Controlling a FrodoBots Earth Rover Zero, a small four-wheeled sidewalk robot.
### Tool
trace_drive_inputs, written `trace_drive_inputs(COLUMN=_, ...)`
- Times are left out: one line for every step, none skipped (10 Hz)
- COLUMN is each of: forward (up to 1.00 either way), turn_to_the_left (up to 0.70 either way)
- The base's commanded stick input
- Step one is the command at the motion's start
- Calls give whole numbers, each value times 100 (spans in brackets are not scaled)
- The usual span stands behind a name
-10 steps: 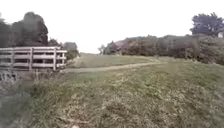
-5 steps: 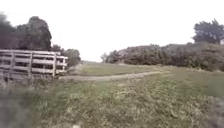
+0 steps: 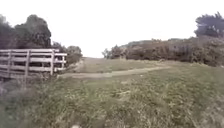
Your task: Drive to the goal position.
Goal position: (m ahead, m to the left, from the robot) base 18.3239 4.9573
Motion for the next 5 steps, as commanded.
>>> trace_drive_inputs(forward=0, turn_to_the_left=0)
trace_drive_inputs(forward=0, turn_to_the_left=0)
trace_drive_inputs(forward=0, turn_to_the_left=0)
trace_drive_inputs(forward=0, turn_to_the_left=0)
trace_drive_inputs(forward=0, turn_to_the_left=0)
